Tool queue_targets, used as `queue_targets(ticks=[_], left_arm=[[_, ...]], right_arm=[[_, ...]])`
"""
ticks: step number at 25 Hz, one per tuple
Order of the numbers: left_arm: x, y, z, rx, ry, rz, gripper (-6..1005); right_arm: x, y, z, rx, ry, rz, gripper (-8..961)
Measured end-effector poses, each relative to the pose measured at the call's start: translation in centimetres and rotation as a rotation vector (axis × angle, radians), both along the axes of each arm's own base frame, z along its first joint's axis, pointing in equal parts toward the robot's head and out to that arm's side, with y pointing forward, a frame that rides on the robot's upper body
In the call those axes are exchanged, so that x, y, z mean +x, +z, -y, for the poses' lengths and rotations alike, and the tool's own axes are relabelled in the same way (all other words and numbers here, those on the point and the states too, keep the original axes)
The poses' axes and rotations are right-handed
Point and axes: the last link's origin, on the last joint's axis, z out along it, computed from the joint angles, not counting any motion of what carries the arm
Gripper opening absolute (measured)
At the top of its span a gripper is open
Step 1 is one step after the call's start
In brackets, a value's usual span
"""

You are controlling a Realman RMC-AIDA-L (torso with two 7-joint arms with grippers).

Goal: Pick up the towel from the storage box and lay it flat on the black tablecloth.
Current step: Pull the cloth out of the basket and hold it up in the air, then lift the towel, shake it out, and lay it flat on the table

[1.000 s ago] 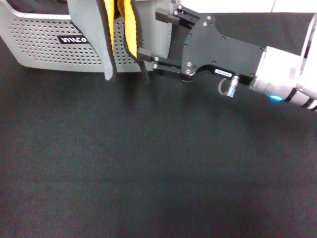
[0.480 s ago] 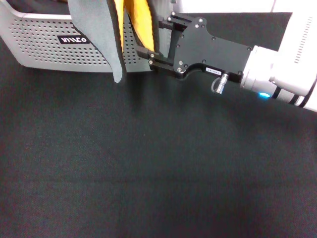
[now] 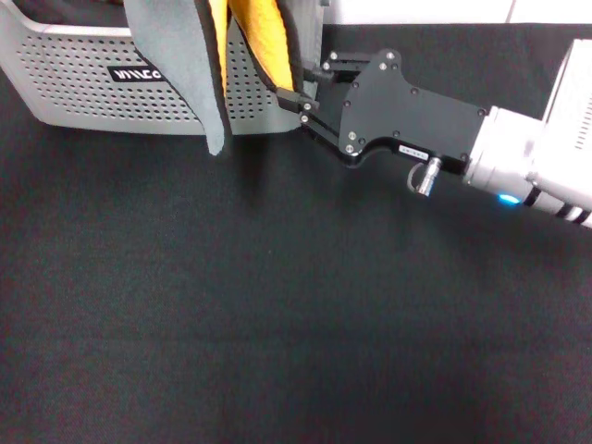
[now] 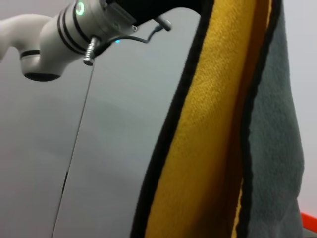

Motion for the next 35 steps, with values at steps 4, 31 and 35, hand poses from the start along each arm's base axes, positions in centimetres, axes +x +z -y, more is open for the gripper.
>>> queue_targets(ticks=[4, 31, 35], left_arm=[[0.0, 0.0, 0.0, 0.000, 0.000, 0.000, 82], [-2.4, -0.6, 3.6, -0.082, -0.100, -0.145, 101], [-3.3, 0.0, 4.3, -0.101, -0.106, -0.195, 104]], right_arm=[[0.2, 0.1, 0.3, 0.008, 0.011, -0.009, 307], [4.6, 5.1, 6.9, 0.004, -0.009, -0.186, 10], [5.2, 8.6, 9.0, 0.075, -0.010, -0.199, 17]])
